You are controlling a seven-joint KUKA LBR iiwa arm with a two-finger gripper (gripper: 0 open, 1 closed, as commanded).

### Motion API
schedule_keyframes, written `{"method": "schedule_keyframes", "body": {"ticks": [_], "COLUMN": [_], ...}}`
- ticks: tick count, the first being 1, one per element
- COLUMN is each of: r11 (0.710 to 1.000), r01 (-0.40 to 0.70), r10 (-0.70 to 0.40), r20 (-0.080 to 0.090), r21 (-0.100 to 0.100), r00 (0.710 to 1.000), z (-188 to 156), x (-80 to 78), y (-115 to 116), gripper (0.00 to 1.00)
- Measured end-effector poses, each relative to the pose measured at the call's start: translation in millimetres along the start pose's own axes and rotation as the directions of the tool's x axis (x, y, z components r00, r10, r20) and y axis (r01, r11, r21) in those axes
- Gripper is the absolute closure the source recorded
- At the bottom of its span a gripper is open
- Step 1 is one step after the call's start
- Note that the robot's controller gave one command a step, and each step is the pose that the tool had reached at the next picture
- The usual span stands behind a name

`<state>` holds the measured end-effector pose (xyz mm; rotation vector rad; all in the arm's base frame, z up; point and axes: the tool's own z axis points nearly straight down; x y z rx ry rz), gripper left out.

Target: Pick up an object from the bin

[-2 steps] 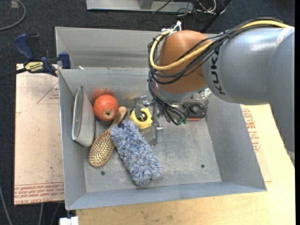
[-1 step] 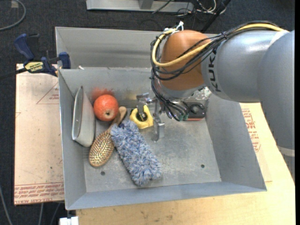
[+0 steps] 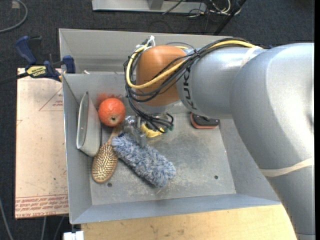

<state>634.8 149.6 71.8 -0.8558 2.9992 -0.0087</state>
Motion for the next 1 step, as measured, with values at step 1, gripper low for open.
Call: {"method": "schedule_keyframes", "body": {"ticks": [1], "r11": [1.000], "r01": [-0.003], "r10": [0.003], "r20": [0.001], "r21": [-0.001], "r00": [1.000], "z": [-1.0], "x": [0.2], "y": [-0.7], "gripper": [1.00]}}
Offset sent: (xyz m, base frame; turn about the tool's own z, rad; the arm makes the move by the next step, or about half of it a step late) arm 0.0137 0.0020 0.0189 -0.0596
